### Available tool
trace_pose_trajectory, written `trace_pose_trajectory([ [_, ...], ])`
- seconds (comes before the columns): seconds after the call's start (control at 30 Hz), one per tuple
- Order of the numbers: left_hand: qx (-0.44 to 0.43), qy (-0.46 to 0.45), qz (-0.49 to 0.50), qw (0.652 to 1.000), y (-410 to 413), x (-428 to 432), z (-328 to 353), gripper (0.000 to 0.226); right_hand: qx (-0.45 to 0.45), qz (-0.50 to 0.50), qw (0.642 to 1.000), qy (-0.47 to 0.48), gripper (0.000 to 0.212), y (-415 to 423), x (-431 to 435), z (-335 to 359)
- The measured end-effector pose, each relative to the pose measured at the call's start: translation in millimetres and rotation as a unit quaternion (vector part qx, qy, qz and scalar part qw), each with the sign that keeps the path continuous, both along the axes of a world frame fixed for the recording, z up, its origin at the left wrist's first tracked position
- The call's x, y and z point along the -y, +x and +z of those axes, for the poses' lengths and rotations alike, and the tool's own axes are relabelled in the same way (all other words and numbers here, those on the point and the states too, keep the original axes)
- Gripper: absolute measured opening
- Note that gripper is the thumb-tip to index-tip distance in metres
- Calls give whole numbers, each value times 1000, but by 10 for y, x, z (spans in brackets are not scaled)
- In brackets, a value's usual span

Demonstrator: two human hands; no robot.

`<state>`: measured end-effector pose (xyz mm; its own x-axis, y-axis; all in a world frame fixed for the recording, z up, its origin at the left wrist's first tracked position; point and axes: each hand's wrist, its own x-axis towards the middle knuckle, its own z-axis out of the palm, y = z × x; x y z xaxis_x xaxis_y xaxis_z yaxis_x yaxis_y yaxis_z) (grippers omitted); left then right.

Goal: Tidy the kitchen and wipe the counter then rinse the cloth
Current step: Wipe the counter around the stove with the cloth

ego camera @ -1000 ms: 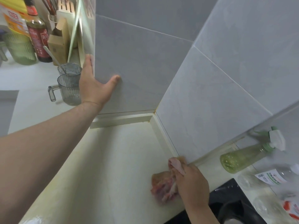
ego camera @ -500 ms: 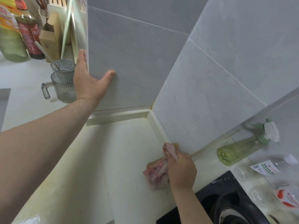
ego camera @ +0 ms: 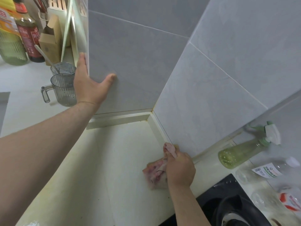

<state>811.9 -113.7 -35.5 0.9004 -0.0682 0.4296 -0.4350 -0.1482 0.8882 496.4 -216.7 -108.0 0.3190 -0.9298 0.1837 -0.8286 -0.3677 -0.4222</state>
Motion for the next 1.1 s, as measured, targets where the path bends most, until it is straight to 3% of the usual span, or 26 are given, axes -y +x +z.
trace_pose_trajectory([
  [0.17,1,-1,-6,1000,10,-16,18,97,2,14,1000,-4,39,-150,-27,-45],
  [0.37,-1,6,-9,1000,-43,-37,47,98,1,2,1000,-29,26,-392,-93,-67],
  [0.63,-4,6,-14,1000,-3,-26,4,101,-9,25,999,-28,33,17,-32,-56],
  [0.77,-8,14,-17,1000,11,-27,-1,101,37,76,996,31,19,375,97,70],
  [0.83,-8,16,-26,1000,10,-44,22,100,91,154,980,89,12,478,86,154],
  [0.9,-23,26,-43,999,-8,-67,45,99,109,223,952,181,20,540,-10,268],
  [1.0,-62,37,-101,992,24,-159,79,99,49,314,913,255,23,695,-295,354],
  [1.1,-73,70,-168,981,116,-450,172,93,11,384,881,276,13,810,-540,148],
])
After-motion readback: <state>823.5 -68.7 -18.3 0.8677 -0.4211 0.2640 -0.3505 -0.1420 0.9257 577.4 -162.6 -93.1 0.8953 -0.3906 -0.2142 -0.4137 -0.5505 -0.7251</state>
